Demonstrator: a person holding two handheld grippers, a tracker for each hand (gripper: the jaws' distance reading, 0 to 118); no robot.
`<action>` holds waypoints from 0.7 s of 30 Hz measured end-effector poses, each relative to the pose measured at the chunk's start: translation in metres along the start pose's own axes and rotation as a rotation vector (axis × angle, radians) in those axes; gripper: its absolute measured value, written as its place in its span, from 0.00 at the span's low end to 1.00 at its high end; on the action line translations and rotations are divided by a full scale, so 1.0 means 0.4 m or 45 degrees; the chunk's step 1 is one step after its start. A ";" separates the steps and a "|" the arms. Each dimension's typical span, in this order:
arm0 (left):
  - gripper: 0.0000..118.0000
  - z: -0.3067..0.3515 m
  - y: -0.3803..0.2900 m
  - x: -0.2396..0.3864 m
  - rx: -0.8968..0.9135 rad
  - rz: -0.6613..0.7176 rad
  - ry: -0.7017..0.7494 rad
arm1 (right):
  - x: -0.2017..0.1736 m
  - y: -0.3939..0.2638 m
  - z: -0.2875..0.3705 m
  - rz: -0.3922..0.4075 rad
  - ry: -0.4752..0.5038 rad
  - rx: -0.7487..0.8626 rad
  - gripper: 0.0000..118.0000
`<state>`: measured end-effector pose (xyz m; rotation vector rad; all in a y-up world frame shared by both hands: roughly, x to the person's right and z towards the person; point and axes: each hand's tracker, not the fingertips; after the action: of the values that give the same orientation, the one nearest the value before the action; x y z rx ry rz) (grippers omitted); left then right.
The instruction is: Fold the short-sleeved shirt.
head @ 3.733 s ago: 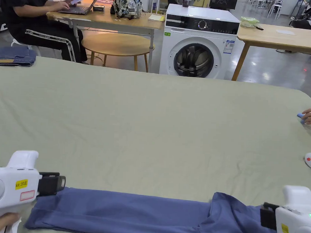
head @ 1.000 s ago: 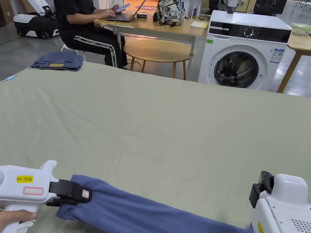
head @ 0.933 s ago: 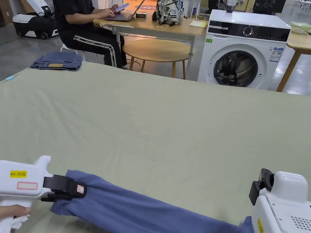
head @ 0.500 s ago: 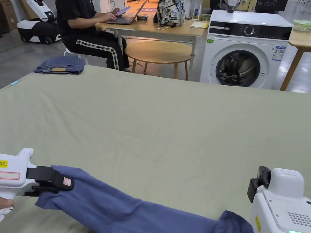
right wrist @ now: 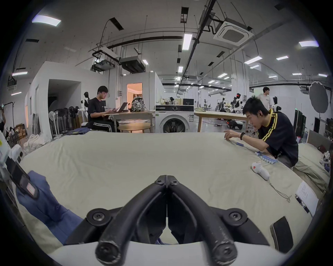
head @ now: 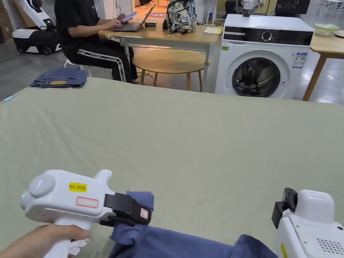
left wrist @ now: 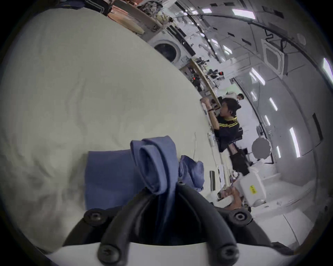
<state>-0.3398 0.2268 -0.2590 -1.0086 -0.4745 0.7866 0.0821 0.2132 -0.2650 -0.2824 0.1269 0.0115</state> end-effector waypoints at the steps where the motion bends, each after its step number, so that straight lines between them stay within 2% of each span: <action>1: 0.02 -0.031 -0.001 0.008 -0.044 -0.005 0.050 | 0.004 -0.002 0.001 -0.003 -0.002 -0.004 0.00; 4: 0.02 -0.125 -0.015 0.038 -0.127 -0.067 0.155 | 0.016 -0.008 0.004 -0.001 -0.015 -0.013 0.00; 8: 0.02 -0.247 -0.016 0.013 -0.195 -0.029 0.203 | 0.031 -0.015 0.006 -0.013 -0.030 -0.032 0.00; 11: 0.02 -0.335 -0.020 0.010 -0.249 -0.087 0.344 | 0.036 -0.019 0.010 -0.016 -0.039 -0.039 0.00; 15: 0.02 -0.393 -0.040 0.020 -0.262 -0.123 0.434 | 0.042 -0.025 0.013 -0.010 -0.043 -0.052 0.00; 17: 0.09 -0.396 -0.041 0.024 -0.258 -0.135 0.445 | 0.044 -0.026 0.014 -0.007 -0.044 -0.055 0.00; 20: 0.29 -0.375 -0.054 0.050 -0.254 -0.138 0.395 | 0.048 -0.028 0.016 -0.006 -0.045 -0.062 0.00; 21: 0.30 -0.365 -0.054 0.058 -0.250 -0.142 0.386 | 0.049 -0.028 0.016 -0.008 -0.045 -0.064 0.00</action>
<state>-0.2183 0.1558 -0.3084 -1.2494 -0.3463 0.4821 0.1029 0.2040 -0.2583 -0.3329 0.0911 0.0134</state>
